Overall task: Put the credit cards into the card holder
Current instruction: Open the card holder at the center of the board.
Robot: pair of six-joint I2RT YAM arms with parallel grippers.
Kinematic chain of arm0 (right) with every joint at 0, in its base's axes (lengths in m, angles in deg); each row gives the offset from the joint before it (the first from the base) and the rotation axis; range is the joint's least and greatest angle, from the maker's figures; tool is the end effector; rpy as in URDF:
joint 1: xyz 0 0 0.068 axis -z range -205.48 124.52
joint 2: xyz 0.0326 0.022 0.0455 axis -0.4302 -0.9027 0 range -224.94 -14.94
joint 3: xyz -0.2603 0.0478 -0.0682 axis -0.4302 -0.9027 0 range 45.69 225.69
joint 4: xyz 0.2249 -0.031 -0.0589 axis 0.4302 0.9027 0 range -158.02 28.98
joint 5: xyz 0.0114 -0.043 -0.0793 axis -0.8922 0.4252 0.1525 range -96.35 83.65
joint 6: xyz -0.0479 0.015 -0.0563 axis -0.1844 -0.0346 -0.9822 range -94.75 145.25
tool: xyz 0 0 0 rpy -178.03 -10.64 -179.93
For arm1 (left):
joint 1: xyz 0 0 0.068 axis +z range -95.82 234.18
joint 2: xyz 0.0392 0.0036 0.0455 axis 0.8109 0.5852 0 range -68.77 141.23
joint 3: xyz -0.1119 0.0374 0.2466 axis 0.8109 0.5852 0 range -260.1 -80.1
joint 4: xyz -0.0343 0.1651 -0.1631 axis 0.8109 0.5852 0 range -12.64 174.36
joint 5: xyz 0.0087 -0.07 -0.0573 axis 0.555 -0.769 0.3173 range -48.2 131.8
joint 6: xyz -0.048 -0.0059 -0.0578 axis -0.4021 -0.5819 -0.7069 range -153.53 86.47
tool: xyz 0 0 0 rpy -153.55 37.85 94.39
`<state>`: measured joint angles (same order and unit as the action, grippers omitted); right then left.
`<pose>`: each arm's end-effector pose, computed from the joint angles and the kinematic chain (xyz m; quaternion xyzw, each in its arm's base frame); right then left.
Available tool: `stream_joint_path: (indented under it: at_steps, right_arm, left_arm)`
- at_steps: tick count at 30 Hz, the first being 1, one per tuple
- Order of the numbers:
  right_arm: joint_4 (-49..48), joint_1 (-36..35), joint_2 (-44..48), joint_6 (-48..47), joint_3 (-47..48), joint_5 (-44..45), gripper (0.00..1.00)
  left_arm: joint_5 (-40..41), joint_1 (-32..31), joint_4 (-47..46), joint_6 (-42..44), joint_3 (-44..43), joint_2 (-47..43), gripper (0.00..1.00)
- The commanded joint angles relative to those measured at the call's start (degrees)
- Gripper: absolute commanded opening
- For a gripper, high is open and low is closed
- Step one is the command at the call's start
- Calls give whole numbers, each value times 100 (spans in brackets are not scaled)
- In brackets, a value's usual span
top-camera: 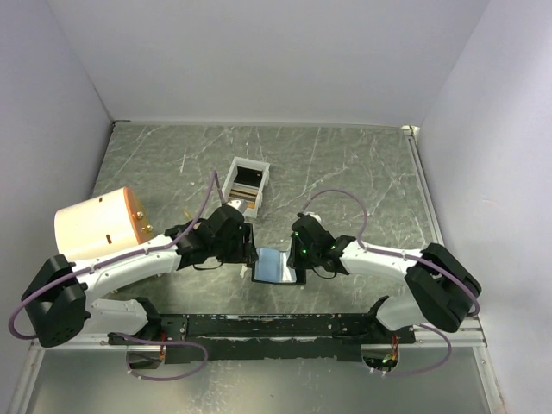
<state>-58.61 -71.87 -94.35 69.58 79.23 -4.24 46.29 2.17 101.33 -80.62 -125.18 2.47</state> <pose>0.1695 0.1744 0.1471 -0.0116 0.9542 0.1999 0.2221 0.1537 -0.1888 0.2172 0.0270 0.9391 -0.2354 0.2490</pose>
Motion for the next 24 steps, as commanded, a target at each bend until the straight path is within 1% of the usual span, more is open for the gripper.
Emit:
stream_joint_path:
  at_steps: [1,4,6,13,18,20,24]
  right_arm:
    - [-279,115,73,-30,-357,108,11]
    - [-449,146,99,-6,-513,26,11]
    - [-491,157,97,19,-558,8,11]
    - [-531,289,61,25,-629,-52,11]
    - [-664,356,187,22,-747,-183,11]
    - [-696,367,192,31,-763,-200,11]
    - [-763,361,177,48,-826,-266,11]
  left_arm:
    - [-701,308,-662,243,265,129,63]
    - [-1309,533,-1279,189,585,166,64]
    - [-1501,591,-1509,143,687,216,64]
    - [-1405,651,-1534,196,722,592,67]
    - [-1432,667,-1987,86,874,789,68]
    - [-1430,668,-2067,61,888,941,67]
    - [-1502,668,-2246,2,904,1062,60]
